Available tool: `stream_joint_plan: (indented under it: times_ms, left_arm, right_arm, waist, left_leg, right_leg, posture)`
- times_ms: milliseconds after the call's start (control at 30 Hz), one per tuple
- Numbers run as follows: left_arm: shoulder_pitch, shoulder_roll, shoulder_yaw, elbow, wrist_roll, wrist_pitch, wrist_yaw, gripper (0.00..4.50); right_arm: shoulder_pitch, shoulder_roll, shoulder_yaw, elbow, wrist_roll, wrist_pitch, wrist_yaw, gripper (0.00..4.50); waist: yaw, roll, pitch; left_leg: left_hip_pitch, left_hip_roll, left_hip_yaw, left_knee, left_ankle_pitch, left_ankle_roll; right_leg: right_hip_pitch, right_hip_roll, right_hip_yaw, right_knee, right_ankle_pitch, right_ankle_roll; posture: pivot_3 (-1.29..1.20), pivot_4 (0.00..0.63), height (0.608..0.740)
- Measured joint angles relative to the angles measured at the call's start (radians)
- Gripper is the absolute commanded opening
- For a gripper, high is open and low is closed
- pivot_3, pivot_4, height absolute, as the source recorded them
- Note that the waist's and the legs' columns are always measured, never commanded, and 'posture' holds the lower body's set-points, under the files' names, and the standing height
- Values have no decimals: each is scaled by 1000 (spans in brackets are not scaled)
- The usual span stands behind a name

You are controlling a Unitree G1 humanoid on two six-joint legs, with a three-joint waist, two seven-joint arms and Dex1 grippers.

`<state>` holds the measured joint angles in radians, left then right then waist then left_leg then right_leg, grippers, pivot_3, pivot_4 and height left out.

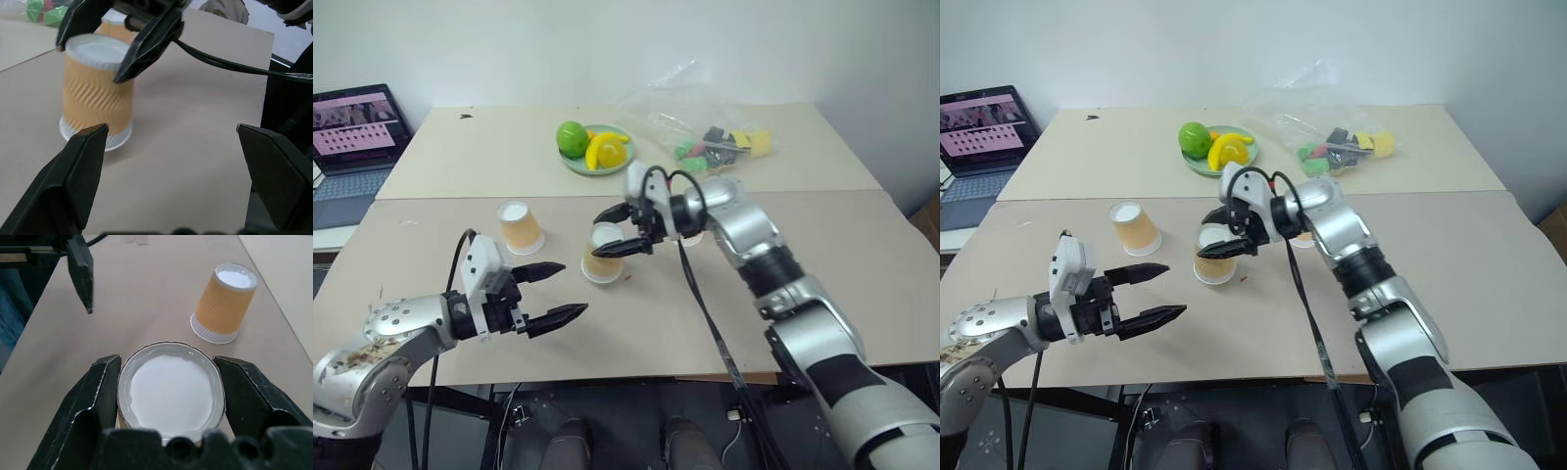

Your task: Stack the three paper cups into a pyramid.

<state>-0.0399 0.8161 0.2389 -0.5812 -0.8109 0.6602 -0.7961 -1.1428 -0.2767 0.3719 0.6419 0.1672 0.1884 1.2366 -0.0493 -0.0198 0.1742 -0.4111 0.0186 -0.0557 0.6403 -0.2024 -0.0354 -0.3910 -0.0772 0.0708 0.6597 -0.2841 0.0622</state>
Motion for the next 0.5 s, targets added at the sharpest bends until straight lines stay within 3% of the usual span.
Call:
stream_joint_plan:
  times_ms: [133,367,500]
  left_arm:
    - [64,0,48,-42,-16,4,32,4500]
    - [122,0,95,-95,-28,20,70,4500]
    - [127,0,96,-111,-41,20,85,4500]
  right_arm:
    - [-50,60,1,176,-48,-101,14,3187]
    - [-68,110,-8,296,-90,-183,35,3187]
    - [-81,119,-36,331,-106,-189,40,4222]
  waist:
    - [1,0,0]
    - [0,0,0]
    - [0,0,0]
  left_leg:
    - [0,0,0,0,0,0]
    - [2,0,0,0,0,-1]
    - [2,0,0,0,0,-1]
  right_leg:
    - [0,0,0,1,0,0]
    - [0,0,0,3,0,0]
    - [0,0,0,3,0,0]
  posture:
    - [0,150,740]
    - [0,150,740]
    - [0,150,740]
